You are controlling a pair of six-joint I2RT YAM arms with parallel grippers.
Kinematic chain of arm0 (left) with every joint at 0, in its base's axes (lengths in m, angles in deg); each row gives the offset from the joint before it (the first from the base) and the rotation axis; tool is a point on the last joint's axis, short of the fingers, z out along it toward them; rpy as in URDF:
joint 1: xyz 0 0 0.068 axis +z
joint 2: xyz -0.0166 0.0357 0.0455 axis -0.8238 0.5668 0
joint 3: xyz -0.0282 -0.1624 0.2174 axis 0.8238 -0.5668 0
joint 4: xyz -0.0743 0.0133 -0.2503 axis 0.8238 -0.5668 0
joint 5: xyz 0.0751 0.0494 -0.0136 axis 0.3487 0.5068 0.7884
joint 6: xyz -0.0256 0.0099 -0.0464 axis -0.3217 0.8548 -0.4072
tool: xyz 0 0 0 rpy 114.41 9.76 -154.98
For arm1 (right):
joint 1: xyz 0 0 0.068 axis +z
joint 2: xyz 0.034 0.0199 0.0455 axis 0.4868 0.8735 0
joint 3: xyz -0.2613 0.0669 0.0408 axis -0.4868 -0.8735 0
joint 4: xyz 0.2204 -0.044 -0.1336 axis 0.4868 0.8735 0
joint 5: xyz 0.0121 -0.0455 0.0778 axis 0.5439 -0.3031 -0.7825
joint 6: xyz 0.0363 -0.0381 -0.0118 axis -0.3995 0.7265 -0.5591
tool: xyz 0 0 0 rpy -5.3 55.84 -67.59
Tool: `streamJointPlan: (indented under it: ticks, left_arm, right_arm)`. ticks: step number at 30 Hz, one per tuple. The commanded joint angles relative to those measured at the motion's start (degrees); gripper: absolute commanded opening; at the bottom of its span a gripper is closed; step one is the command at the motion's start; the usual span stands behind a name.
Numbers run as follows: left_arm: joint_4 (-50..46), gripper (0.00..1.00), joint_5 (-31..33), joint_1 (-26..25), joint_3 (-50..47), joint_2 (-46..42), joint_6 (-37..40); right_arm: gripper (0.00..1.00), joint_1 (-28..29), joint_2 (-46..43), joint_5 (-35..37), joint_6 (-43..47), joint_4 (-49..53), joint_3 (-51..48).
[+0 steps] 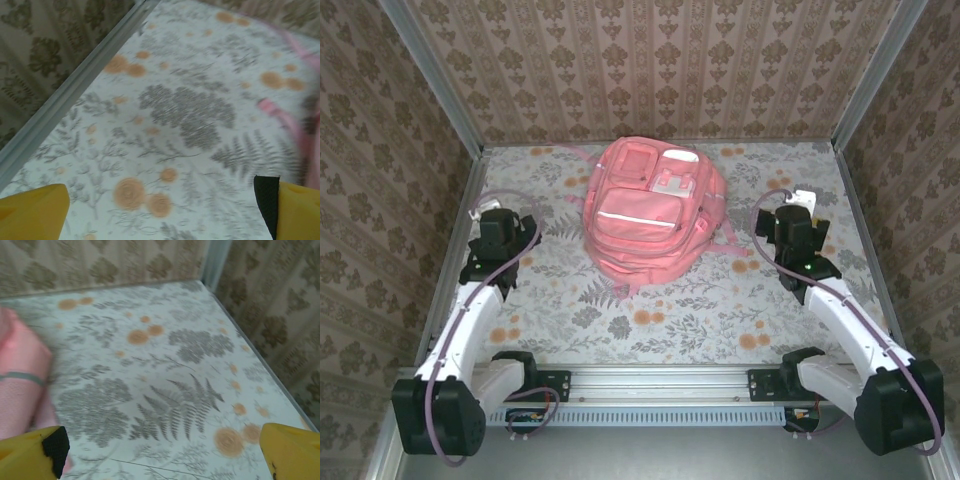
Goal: Pack the student bag
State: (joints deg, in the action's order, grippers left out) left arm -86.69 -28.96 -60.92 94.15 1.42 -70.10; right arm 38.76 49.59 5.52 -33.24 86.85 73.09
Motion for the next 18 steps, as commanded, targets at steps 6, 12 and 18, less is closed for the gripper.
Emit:
streamJointPlan:
  ticks: [6,12,18]
  left_arm:
    - [20.32,1.00,4.95,1.57,-8.77,4.05,12.11]
    - [36.49,1.00,-1.33,4.05,-15.23,7.80,18.54]
    - [56.15,1.00,-10.29,5.52,-21.83,12.37,22.10]
  right_arm:
    - [1.00,-4.39,7.75,0.95,0.28,-19.51,-7.62]
    - [1.00,-5.13,13.54,-3.63,4.63,-31.85,-12.10]
    - [0.99,-6.28,16.90,-11.84,7.79,-42.28,-14.51]
